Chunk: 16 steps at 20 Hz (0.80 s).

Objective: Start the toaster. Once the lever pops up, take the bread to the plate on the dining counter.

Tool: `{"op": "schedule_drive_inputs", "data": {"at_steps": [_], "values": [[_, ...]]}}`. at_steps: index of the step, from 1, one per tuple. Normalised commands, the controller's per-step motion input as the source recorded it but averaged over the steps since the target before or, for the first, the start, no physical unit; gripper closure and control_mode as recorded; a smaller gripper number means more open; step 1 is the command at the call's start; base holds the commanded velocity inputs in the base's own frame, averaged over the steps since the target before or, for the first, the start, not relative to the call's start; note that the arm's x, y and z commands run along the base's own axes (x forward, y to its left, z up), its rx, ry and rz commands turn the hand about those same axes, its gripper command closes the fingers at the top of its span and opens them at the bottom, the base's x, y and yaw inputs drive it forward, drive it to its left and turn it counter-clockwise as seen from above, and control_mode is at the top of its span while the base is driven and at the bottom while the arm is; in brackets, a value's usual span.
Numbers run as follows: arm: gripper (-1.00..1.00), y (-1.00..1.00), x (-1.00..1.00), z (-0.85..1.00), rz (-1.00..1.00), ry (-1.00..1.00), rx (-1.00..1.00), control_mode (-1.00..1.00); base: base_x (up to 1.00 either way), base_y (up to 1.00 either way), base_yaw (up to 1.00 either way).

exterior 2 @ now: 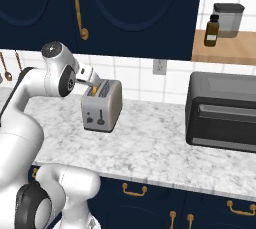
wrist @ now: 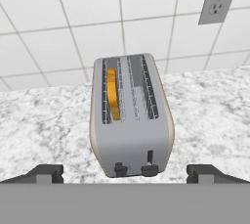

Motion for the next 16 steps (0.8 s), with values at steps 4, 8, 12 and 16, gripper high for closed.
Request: {"op": "schedule_drive_inputs", "data": {"at_steps": [4, 8, 12, 16], "values": [[-1.00, 0.00, 0.00, 0.00, 0.00, 0.00, 0.00, -1.00, 0.00, 0.00, 0.00], [-1.00, 0.00, 0.00, 0.00, 0.00, 0.00, 0.00, -1.00, 0.00, 0.00, 0.00], [-1.00, 0.00, 0.00, 0.00, 0.00, 0.00, 0.00, -1.00, 0.00, 0.00, 0.00], [-1.00, 0.00, 0.00, 0.00, 0.00, 0.00, 0.00, -1.00, 0.00, 0.00, 0.00]]}}
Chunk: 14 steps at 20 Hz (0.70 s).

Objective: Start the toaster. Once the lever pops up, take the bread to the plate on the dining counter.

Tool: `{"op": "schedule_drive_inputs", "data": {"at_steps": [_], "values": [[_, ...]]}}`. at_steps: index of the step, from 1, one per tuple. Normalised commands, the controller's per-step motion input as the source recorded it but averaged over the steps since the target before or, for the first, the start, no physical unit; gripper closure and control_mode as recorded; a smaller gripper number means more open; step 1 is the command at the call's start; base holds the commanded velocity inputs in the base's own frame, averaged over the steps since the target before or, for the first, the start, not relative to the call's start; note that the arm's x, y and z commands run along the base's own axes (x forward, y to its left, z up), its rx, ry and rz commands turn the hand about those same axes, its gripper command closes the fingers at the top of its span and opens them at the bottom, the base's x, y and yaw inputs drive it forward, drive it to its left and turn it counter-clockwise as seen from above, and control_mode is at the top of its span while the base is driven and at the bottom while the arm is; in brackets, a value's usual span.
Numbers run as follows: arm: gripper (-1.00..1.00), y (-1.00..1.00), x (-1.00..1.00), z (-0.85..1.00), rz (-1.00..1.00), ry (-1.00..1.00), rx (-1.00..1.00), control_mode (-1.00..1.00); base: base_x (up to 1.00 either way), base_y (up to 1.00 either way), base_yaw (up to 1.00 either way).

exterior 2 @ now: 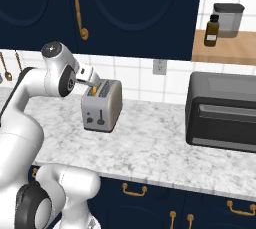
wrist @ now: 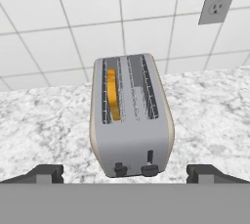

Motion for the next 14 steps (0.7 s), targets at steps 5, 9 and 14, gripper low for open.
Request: {"op": "schedule_drive_inputs", "data": {"at_steps": [5, 9, 14], "values": [[-1.00, 0.00, 0.00, 0.00, 0.00, 0.00, 0.00, -1.00, 0.00, 0.00, 0.00], [-1.00, 0.00, 0.00, 0.00, 0.00, 0.00, 0.00, -1.00, 0.00, 0.00, 0.00], [-1.00, 0.00, 0.00, 0.00, 0.00, 0.00, 0.00, -1.00, 0.00, 0.00, 0.00]]}}
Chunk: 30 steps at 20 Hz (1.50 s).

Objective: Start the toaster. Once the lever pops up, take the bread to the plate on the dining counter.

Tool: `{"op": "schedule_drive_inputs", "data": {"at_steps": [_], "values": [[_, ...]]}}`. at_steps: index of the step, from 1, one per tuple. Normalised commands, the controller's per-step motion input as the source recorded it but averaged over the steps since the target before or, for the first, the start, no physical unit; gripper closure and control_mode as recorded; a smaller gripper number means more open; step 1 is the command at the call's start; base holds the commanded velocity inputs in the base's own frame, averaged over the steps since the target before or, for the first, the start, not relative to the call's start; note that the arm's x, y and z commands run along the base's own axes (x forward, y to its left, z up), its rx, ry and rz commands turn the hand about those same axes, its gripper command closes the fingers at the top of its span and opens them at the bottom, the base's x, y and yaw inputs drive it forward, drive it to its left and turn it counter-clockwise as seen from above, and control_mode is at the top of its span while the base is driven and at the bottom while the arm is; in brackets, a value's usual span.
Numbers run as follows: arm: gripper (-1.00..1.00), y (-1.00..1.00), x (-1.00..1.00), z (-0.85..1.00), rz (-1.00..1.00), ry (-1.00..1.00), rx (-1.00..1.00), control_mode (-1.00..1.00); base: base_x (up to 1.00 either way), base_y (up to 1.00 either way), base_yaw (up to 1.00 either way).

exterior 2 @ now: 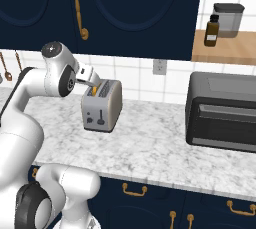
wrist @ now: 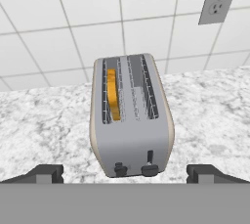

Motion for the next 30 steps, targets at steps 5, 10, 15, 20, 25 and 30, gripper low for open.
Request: {"op": "schedule_drive_inputs", "data": {"at_steps": [5, 10, 15, 20, 25, 30], "values": [[-1.00, 0.00, 0.00, 0.00, 0.00, 0.00, 0.00, -1.00, 0.00, 0.00, 0.00], [-1.00, 0.00, 0.00, 0.00, 0.00, 0.00, 0.00, -1.00, 0.00, 0.00, 0.00], [-1.00, 0.00, 0.00, 0.00, 0.00, 0.00, 0.00, -1.00, 0.00, 0.00, 0.00], [-1.00, 0.00, 0.00, 0.00, 0.00, 0.00, 0.00, -1.00, 0.00, 0.00, 0.00], [-1.00, 0.00, 0.00, 0.00, 0.00, 0.00, 0.00, -1.00, 0.00, 0.00, 0.00], [-1.00, 0.00, 0.00, 0.00, 0.00, 0.00, 0.00, -1.00, 0.00, 0.00, 0.00]]}}
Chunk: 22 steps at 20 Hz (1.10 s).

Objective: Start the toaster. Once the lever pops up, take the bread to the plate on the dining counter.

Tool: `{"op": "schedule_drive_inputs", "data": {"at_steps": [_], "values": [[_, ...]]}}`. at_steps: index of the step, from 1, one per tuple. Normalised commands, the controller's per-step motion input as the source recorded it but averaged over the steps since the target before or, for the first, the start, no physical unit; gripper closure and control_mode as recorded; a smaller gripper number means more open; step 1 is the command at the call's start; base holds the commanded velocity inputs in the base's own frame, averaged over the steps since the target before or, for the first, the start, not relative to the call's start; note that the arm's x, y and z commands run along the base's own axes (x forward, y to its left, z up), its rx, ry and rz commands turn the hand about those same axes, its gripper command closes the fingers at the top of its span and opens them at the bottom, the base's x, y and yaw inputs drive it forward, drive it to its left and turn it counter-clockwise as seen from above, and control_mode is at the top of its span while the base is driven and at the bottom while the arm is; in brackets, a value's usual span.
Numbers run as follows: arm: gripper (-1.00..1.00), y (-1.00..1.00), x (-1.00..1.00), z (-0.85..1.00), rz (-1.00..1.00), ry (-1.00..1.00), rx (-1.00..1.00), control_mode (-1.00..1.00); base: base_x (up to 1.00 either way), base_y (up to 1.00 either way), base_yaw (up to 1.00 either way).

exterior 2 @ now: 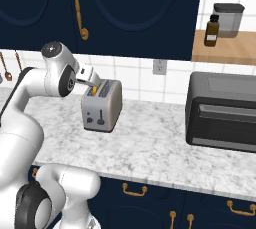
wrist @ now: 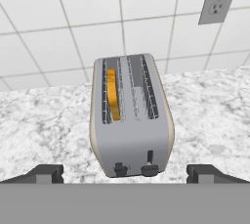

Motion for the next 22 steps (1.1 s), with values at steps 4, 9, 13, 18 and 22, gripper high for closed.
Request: {"op": "schedule_drive_inputs", "data": {"at_steps": [4, 9, 13, 18, 22], "values": [[-1.00, 0.00, 0.00, 0.00, 0.00, 0.00, 0.00, -1.00, 0.00, 0.00, 0.00], [-1.00, 0.00, 0.00, 0.00, 0.00, 0.00, 0.00, -1.00, 0.00, 0.00, 0.00], [-1.00, 0.00, 0.00, 0.00, 0.00, 0.00, 0.00, -1.00, 0.00, 0.00, 0.00], [-1.00, 0.00, 0.00, 0.00, 0.00, 0.00, 0.00, -1.00, 0.00, 0.00, 0.00], [-1.00, 0.00, 0.00, 0.00, 0.00, 0.00, 0.00, -1.00, 0.00, 0.00, 0.00]]}}
